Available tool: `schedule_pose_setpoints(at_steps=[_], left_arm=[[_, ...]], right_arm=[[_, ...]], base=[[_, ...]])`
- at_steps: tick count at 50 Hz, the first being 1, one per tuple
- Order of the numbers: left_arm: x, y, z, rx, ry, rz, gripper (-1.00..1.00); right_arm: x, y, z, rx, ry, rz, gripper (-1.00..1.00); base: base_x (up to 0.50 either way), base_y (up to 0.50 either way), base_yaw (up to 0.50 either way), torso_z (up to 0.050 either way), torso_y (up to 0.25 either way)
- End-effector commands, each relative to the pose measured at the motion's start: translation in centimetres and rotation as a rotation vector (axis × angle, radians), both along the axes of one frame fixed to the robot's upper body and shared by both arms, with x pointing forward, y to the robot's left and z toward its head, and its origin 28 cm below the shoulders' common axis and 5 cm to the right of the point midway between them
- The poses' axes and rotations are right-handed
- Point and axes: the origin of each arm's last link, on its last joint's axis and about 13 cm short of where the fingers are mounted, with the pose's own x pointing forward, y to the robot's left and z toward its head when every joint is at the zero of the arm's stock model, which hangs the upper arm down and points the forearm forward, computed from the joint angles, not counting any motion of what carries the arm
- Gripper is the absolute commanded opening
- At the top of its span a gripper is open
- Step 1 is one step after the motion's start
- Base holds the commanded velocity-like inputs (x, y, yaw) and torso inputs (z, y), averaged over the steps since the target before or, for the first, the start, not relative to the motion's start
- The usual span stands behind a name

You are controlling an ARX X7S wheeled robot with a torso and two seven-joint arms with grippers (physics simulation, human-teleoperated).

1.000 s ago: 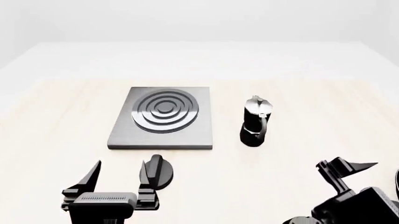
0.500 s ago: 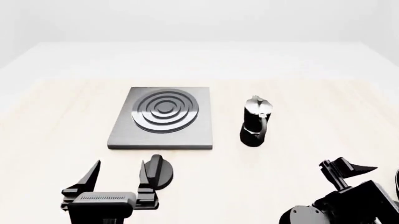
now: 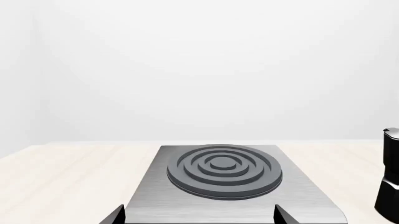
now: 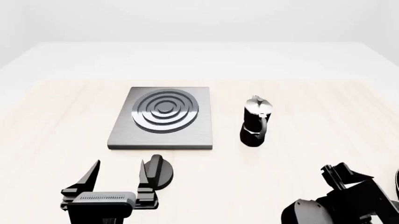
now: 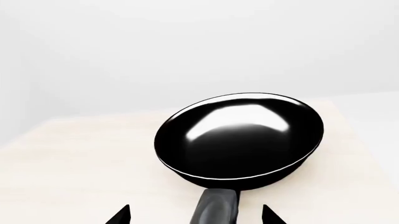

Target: Put the frying pan on the stove.

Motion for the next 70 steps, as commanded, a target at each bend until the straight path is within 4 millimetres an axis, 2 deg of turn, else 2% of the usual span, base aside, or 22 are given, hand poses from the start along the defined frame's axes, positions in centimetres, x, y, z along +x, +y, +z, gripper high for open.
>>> schedule_pose_setpoints(at_steps=[1, 20, 31, 70], left_arm=[[0.0, 0.0, 0.0, -0.001, -0.001, 0.0, 1.0], [0.0, 0.0, -0.1, 0.0, 0.003, 0.0, 1.0], [0.1, 0.0, -0.1, 0.003, 0.002, -0.001, 1.0], [0.1, 0.0, -0.1, 0.002, 0.003, -0.001, 1.0]], right_arm=[[0.7, -0.7, -0.9, 0.033, 0.05, -0.023, 1.0], [1.2, -1.4, -1.7, 0.062, 0.09, -0.048, 1.0], [2.2, -1.0, -0.8, 0.028, 0.117, -0.071, 1.0], [4.3, -0.9, -0.8, 0.007, 0.186, -0.13, 1.0]], base=[[0.0, 0.0, 0.0, 0.0, 0.0], [0.0, 0.0, 0.0, 0.0, 0.0], [0.0, 0.0, 0.0, 0.0, 0.0], [0.0, 0.0, 0.0, 0.0, 0.0]])
